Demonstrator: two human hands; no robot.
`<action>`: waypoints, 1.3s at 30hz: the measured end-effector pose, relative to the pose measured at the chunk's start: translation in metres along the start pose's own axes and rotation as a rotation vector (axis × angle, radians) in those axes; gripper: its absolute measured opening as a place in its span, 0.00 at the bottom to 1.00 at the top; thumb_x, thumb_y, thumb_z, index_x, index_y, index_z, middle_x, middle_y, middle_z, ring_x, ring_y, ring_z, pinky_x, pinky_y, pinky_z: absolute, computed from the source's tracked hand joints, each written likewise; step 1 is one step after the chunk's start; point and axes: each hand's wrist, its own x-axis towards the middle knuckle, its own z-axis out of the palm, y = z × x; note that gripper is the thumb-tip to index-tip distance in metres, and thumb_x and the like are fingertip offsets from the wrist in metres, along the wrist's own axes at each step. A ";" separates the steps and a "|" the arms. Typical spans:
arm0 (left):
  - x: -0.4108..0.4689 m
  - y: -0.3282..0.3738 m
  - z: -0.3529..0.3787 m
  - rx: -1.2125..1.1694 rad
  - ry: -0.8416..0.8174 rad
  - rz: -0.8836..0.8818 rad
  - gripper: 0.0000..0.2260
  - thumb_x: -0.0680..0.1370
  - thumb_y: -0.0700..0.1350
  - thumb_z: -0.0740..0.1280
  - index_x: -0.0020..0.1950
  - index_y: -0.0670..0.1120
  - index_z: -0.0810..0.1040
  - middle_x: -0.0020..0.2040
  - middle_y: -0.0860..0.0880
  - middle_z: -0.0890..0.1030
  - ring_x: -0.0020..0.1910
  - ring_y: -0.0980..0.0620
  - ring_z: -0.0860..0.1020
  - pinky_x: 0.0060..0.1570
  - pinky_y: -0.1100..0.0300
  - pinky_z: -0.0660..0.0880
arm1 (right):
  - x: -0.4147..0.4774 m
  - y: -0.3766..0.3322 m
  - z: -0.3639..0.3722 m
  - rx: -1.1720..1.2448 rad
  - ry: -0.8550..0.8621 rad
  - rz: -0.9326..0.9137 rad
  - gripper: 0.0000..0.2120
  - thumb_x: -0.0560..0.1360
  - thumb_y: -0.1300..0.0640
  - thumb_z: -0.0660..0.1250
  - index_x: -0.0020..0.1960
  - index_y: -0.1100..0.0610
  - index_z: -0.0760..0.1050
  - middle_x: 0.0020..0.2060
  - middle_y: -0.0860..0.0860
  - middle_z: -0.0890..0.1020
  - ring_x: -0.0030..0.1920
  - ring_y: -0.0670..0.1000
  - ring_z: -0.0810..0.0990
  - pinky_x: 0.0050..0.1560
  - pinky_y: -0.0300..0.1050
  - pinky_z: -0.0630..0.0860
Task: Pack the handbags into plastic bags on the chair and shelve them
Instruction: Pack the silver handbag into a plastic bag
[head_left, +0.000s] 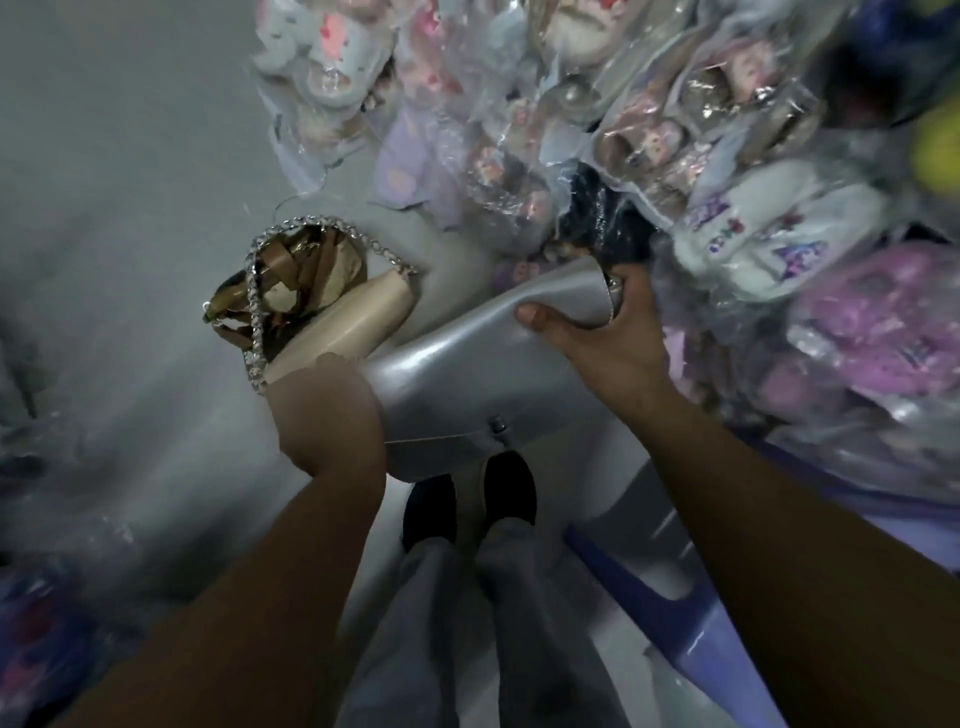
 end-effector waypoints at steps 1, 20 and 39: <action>-0.014 0.006 0.002 -0.006 -0.023 0.011 0.09 0.78 0.53 0.65 0.54 0.50 0.73 0.48 0.54 0.75 0.49 0.51 0.73 0.49 0.61 0.68 | -0.008 0.004 -0.013 0.032 0.049 0.031 0.41 0.55 0.31 0.81 0.61 0.42 0.67 0.56 0.41 0.80 0.57 0.45 0.81 0.59 0.50 0.80; -0.236 -0.008 0.053 0.255 -0.592 0.660 0.21 0.77 0.52 0.68 0.66 0.44 0.75 0.59 0.48 0.78 0.58 0.52 0.75 0.51 0.69 0.64 | -0.165 0.131 -0.195 0.208 0.578 0.523 0.36 0.62 0.28 0.74 0.58 0.47 0.64 0.49 0.43 0.77 0.52 0.52 0.77 0.48 0.45 0.68; -0.483 -0.142 0.081 0.292 -0.680 0.913 0.15 0.72 0.57 0.69 0.53 0.50 0.80 0.47 0.54 0.81 0.46 0.54 0.76 0.44 0.67 0.65 | -0.278 0.305 -0.387 0.269 0.732 0.709 0.36 0.63 0.26 0.72 0.58 0.48 0.63 0.51 0.50 0.75 0.57 0.58 0.78 0.52 0.47 0.70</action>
